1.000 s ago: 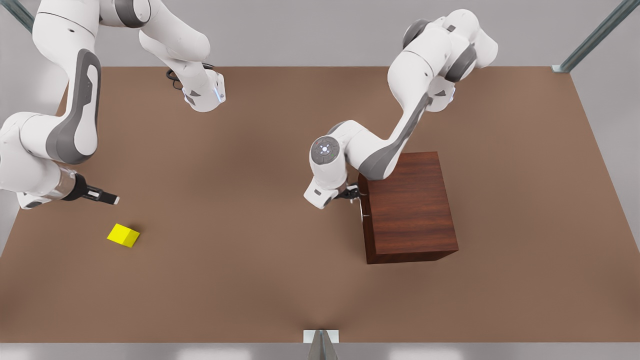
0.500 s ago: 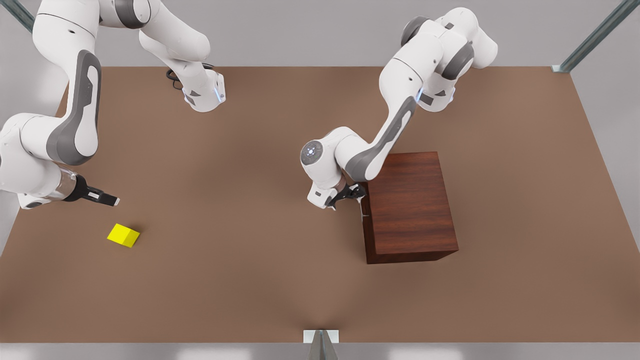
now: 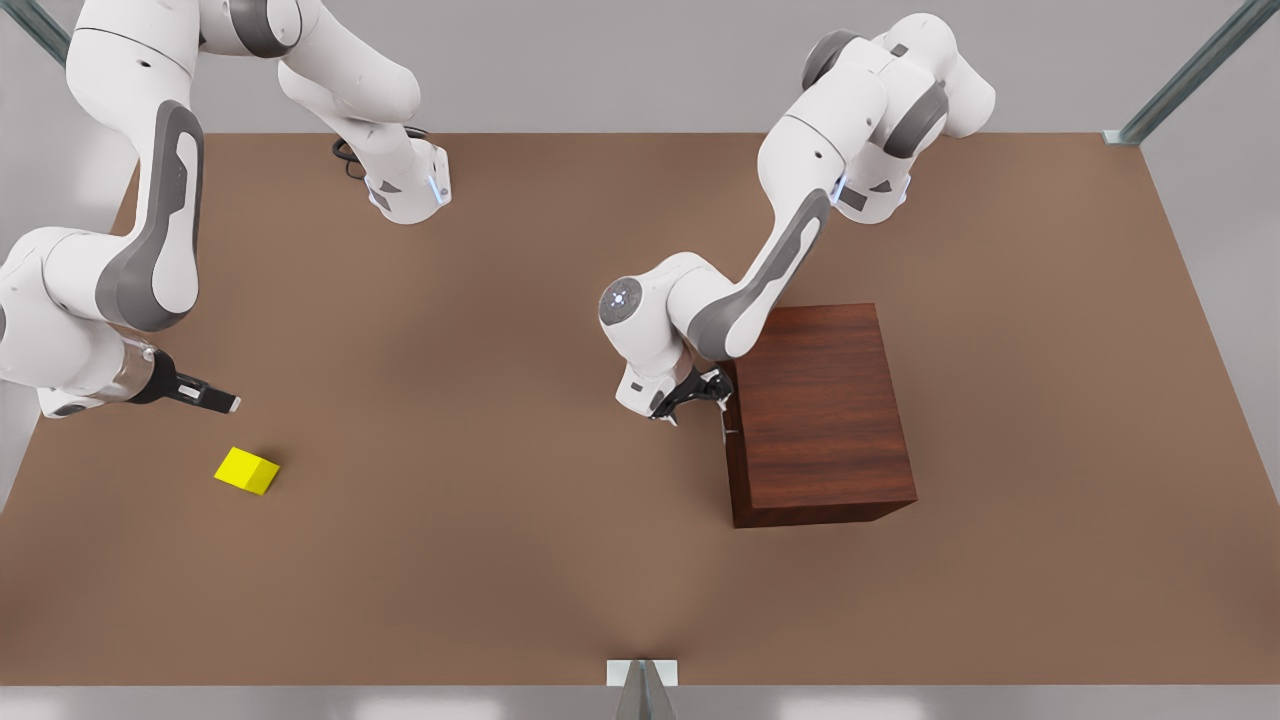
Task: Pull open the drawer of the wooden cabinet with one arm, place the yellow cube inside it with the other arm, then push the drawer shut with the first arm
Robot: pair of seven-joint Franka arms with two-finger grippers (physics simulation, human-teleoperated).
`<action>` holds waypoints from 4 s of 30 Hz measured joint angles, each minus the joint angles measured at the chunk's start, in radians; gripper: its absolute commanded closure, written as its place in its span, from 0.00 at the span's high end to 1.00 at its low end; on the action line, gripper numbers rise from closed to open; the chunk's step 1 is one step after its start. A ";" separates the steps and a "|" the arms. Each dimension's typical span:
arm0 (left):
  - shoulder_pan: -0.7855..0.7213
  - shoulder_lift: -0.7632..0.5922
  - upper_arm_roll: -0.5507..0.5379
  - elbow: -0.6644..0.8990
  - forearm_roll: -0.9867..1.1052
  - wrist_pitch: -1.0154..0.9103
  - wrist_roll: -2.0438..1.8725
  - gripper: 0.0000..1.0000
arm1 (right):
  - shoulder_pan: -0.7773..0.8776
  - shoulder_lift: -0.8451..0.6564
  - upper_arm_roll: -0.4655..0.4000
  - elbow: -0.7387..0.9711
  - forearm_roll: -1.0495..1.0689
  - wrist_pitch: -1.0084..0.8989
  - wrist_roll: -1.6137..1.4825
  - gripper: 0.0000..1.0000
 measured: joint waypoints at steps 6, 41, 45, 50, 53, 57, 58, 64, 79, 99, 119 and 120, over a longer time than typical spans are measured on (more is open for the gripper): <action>-0.002 -0.004 -0.001 -0.034 0.024 0.001 0.004 1.00 | 0.000 0.000 0.000 0.000 -0.001 0.000 0.004 1.00; -0.033 -0.001 -0.020 -0.027 -0.044 0.121 0.061 1.00 | 0.003 0.007 0.002 0.000 -0.002 -0.002 0.011 1.00; -0.041 0.000 -0.019 -0.025 -0.040 0.135 0.075 1.00 | 0.009 0.008 0.003 0.000 -0.002 -0.003 0.011 1.00; -0.054 0.005 -0.019 -0.008 -0.038 0.150 0.086 1.00 | 0.009 0.009 0.003 0.000 -0.003 -0.003 0.011 1.00; -0.060 0.008 -0.018 -0.004 -0.036 0.161 0.091 1.00 | 0.009 0.009 0.003 0.000 -0.003 -0.003 0.012 1.00; -0.067 0.011 -0.019 0.009 -0.037 0.169 0.095 1.00 | 0.009 0.009 0.003 0.000 -0.004 -0.003 0.012 1.00; -0.068 0.011 -0.020 0.012 -0.037 0.171 0.096 1.00 | 0.009 0.009 0.003 0.000 -0.004 -0.003 0.012 1.00; -0.109 -0.050 -0.057 0.281 -0.152 -0.014 0.050 1.00 | 0.009 0.009 0.003 0.000 -0.004 -0.003 0.012 1.00; 0.708 -0.582 0.019 -0.157 -0.508 -0.260 0.600 1.00 | -0.068 0.444 -0.006 0.266 0.007 0.169 0.030 1.00; 0.681 -0.526 0.014 -0.164 -0.516 -0.291 0.951 1.00 | -0.273 0.514 0.243 0.179 -0.295 0.353 0.046 1.00; 0.670 -0.560 0.011 -0.174 -0.511 -0.307 1.040 1.00 | -0.326 0.597 0.304 0.159 -0.409 0.403 0.051 1.00; 0.669 -0.567 0.011 -0.181 -0.505 -0.313 1.042 1.00 | -0.326 0.597 0.304 0.154 -0.409 0.407 0.052 1.00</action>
